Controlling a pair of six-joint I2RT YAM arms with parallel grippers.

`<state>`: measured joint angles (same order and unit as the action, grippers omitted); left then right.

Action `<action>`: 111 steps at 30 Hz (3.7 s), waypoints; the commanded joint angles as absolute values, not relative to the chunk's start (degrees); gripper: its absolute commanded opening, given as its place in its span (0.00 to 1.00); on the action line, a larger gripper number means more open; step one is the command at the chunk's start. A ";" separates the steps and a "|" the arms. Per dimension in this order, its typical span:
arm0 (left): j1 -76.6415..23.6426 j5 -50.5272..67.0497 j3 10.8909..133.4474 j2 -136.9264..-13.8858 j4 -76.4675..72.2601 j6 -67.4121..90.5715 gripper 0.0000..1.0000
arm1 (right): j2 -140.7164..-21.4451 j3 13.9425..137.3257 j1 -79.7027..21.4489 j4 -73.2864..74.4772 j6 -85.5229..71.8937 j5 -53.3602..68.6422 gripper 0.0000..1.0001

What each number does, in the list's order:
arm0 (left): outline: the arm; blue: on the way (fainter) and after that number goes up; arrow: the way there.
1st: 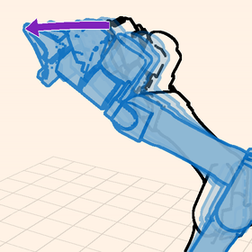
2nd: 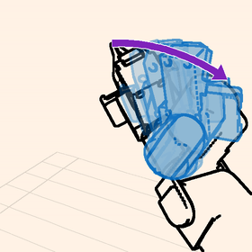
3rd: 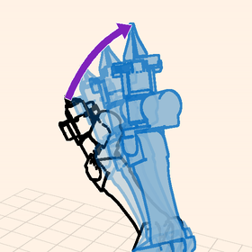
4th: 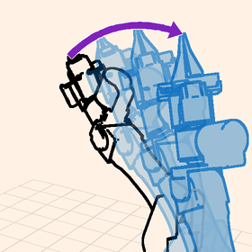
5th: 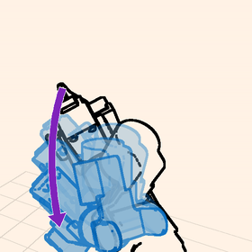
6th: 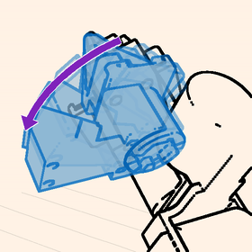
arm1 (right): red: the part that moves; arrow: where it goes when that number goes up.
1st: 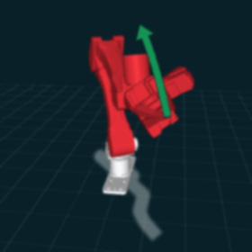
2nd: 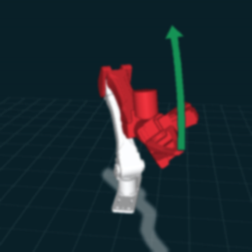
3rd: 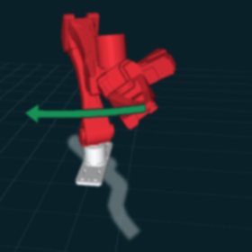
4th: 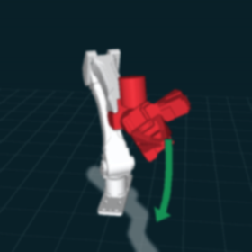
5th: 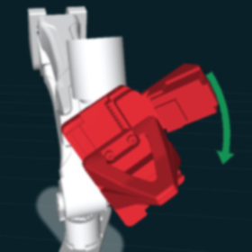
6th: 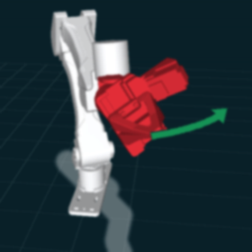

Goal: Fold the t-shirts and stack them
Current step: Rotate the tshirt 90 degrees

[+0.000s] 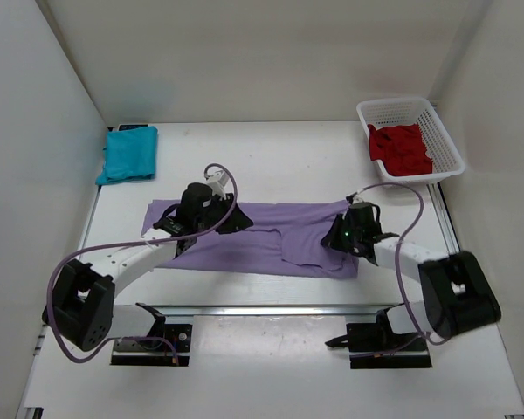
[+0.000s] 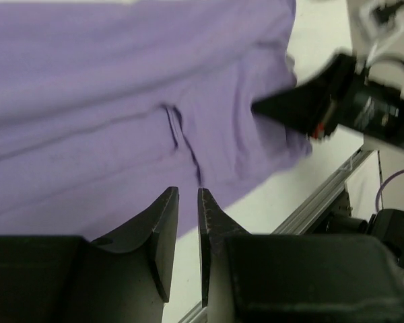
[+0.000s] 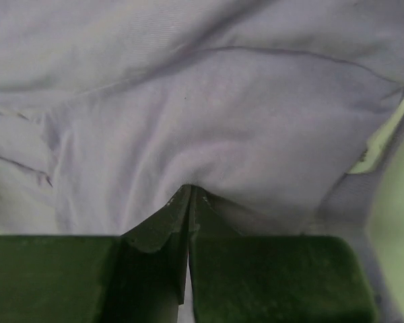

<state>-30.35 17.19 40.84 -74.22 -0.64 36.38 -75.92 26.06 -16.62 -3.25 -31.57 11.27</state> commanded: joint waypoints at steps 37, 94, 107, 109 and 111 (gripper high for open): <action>-22.59 22.85 41.58 -67.24 12.75 29.27 0.14 | -99.66 53.00 -29.36 -12.83 -34.62 14.60 0.36; -24.87 18.37 40.52 -68.11 11.43 31.29 0.21 | -102.84 48.44 -21.91 -10.66 -35.80 18.89 0.00; -25.40 15.82 42.36 -68.03 11.86 31.99 0.21 | -106.14 49.90 -29.16 -20.65 -41.83 17.95 0.33; -24.44 16.61 42.01 -67.77 11.86 31.73 0.21 | -110.19 54.81 -32.15 -18.91 -43.06 16.79 0.33; -24.17 16.97 41.75 -67.76 11.25 32.08 0.21 | -113.54 58.61 -33.65 -18.98 -45.60 14.95 0.33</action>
<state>-24.91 17.17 40.14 -69.80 11.62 32.40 -109.32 54.72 -31.75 -17.67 -41.98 19.18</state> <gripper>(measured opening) 0.210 0.328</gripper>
